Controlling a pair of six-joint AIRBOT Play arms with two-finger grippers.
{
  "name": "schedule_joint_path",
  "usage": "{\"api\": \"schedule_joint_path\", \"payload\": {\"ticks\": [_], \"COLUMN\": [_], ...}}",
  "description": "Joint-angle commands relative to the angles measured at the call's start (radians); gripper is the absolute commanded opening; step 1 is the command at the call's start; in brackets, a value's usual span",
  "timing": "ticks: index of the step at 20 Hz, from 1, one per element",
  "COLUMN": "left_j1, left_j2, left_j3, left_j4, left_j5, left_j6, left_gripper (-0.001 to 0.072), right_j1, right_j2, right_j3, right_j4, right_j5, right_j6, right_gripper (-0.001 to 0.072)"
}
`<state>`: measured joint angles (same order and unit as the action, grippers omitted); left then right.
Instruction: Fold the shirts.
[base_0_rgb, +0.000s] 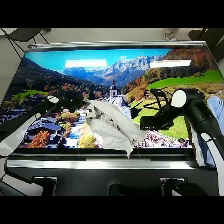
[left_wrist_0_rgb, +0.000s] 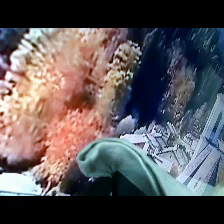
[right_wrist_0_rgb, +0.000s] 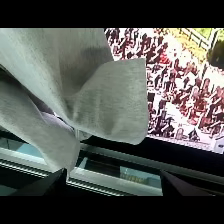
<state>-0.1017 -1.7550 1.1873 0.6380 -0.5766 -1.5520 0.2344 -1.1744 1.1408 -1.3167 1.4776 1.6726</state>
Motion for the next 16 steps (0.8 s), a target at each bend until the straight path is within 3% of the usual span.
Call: {"api": "schedule_joint_path", "payload": {"ticks": [1, 6, 8, 9, 10, 11, 12, 16], "left_j1": [-0.002, 0.001, 0.001, 0.001, 0.001, 0.001, 0.002, 0.033], "left_j2": [-0.001, 0.013, 0.013, 0.014, 0.019, 0.029, 0.047, 0.203], "left_j3": [0.012, 0.014, 0.014, 0.014, 0.014, 0.014, 0.014, 0.037], "left_j4": [-0.018, -0.018, -0.018, -0.018, -0.018, -0.018, -0.018, -0.018], "left_j5": [0.024, 0.001, -0.027, -0.046, -0.057, -0.059, -0.056, -0.037], "left_j6": [0.012, 0.038, 0.038, 0.037, 0.038, 0.038, 0.046, 0.224], "left_gripper": [0.0027, 0.0025, 0.0024, 0.0024, 0.0024, 0.0024, 0.0023, 0.0021], "right_j1": [0.000, 0.000, 0.000, 0.000, 0.000, 0.000, 0.000, -0.003], "right_j2": [-0.001, -0.014, -0.037, -0.051, -0.067, -0.074, -0.071, 0.037], "right_j3": [-0.069, -0.216, -0.228, -0.228, -0.227, -0.226, -0.222, -0.119], "right_j4": [-0.004, 0.037, 0.080, 0.123, 0.185, 0.236, 0.262, 0.145], "right_j5": [-0.065, -0.252, -0.368, -0.430, -0.467, -0.478, -0.475, -0.494], "right_j6": [-0.002, -0.092, -0.091, -0.091, -0.091, -0.093, -0.095, -0.125], "right_gripper": [0.0673, 0.0689, 0.0664, 0.0567, 0.0410, 0.0191, 0.0044, 0.0044]}}
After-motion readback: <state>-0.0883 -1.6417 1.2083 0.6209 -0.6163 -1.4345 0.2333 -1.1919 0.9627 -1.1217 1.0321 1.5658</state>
